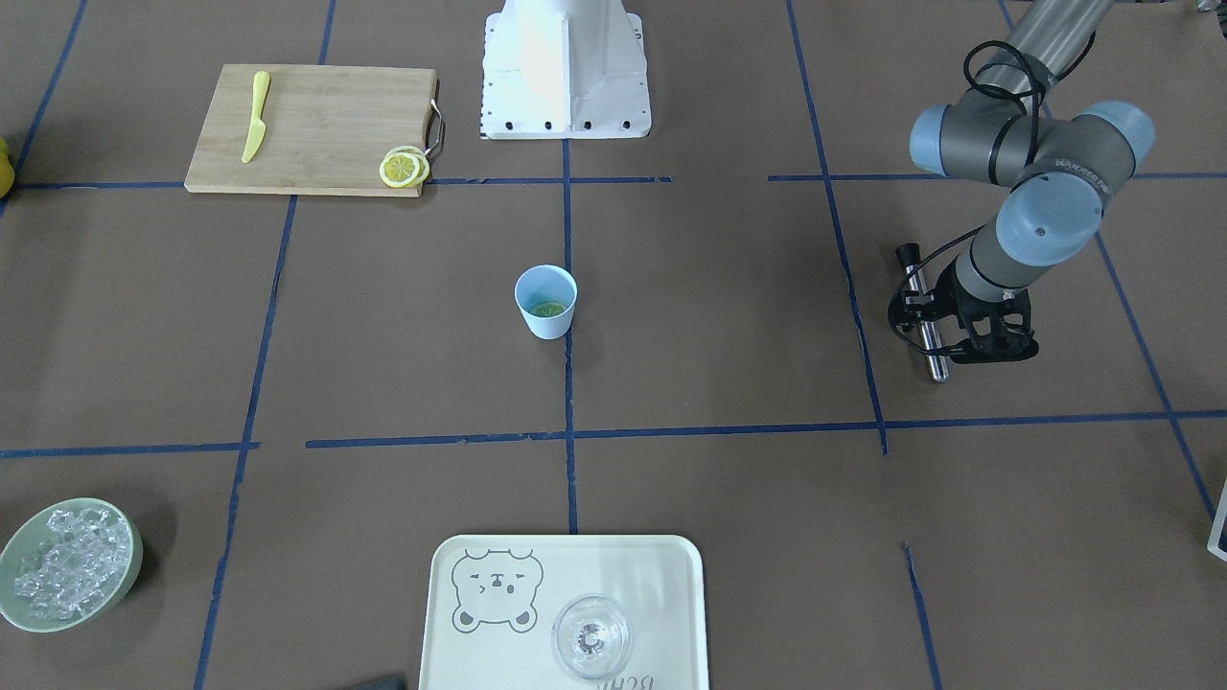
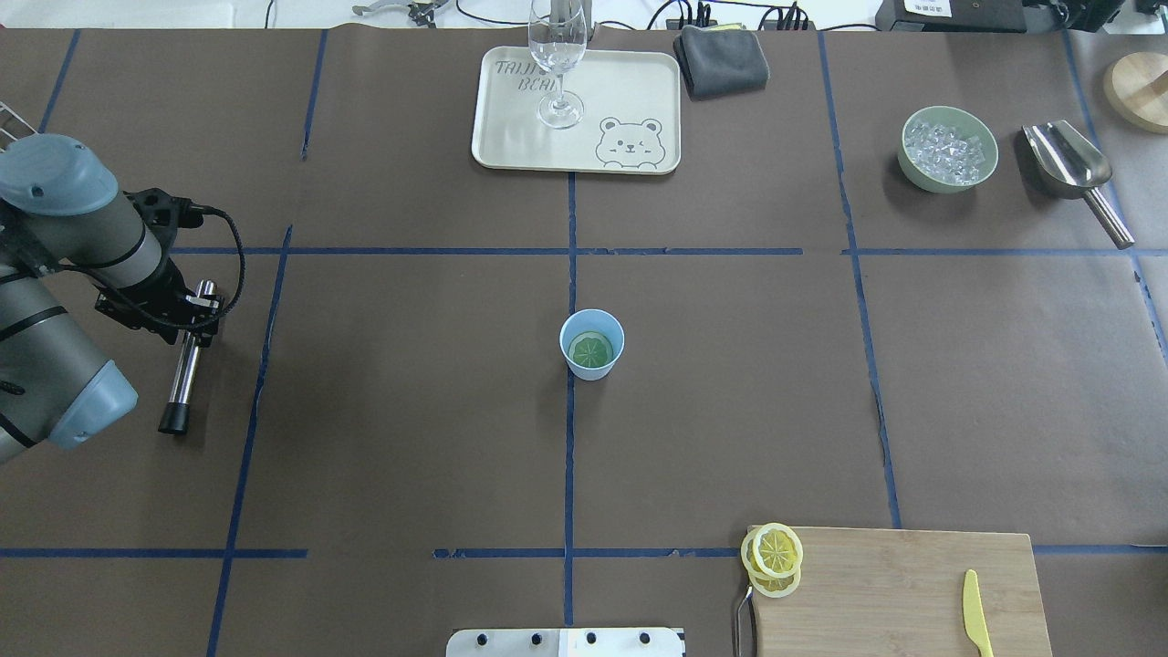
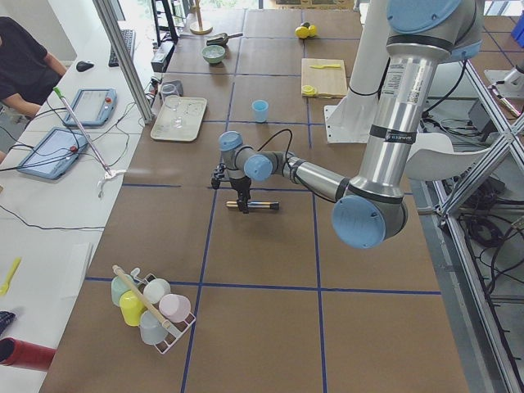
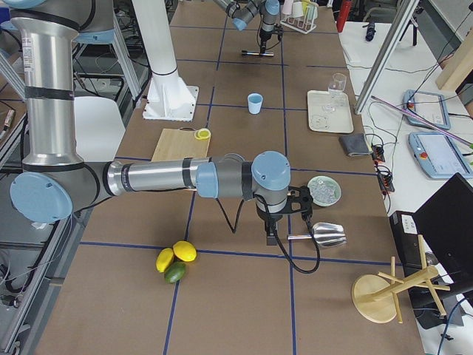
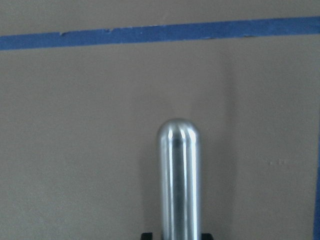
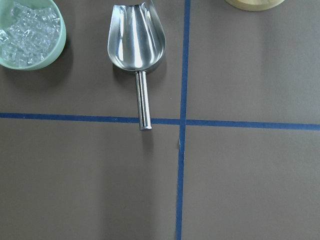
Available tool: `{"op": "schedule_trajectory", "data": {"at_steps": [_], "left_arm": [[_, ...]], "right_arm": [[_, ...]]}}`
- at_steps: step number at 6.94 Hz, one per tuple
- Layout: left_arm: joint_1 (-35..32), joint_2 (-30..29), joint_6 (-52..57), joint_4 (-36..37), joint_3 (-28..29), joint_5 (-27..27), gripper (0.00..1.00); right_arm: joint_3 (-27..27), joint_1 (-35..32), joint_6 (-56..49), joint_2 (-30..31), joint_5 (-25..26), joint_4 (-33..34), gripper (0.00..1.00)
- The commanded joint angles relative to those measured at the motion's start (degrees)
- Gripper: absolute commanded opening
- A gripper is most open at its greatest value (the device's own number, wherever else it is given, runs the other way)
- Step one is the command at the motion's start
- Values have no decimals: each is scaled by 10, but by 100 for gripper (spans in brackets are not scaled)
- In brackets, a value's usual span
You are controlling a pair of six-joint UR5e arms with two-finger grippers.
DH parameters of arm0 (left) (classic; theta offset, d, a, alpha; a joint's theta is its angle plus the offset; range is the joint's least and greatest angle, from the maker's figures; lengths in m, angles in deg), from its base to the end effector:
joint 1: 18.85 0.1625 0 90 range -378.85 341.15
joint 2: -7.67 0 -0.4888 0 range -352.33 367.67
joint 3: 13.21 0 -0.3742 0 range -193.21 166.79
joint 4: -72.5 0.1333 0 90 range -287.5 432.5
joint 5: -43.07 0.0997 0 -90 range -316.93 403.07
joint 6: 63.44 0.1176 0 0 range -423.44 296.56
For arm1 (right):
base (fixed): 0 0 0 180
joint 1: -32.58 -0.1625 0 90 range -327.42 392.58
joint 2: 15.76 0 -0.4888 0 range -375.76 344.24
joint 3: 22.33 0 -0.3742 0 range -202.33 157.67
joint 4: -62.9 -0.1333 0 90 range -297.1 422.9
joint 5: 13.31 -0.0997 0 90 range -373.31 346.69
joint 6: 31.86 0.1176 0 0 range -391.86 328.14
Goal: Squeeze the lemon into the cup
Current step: 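Lower the muddler upright onto the table and release it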
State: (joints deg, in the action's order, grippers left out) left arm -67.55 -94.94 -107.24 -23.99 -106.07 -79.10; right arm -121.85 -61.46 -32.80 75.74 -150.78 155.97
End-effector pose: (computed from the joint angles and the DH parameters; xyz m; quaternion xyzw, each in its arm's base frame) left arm 0.3409 -0.4952 0.5947 -0.0491 0.3241 0.0322 0.9442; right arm 0.0792 -0.4595 0.6695 0.0570 -0.4000 0.0074 0.9147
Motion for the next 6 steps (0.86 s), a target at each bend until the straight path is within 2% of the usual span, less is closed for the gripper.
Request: {"op": "schedule_trajectory", "data": {"at_steps": [1,4,6], "left_arm": [[-2,0,0,0,-15,-2,100],[-72,-4,-1,1,-71,-29,100],[-117,-4,50,5,-76,-29,100]], "right_arm": [[-1,0,1,1,0,0,100],[-1,0,3,0,0,0,100],[-2,0,4,-2,0,0,100]]}}
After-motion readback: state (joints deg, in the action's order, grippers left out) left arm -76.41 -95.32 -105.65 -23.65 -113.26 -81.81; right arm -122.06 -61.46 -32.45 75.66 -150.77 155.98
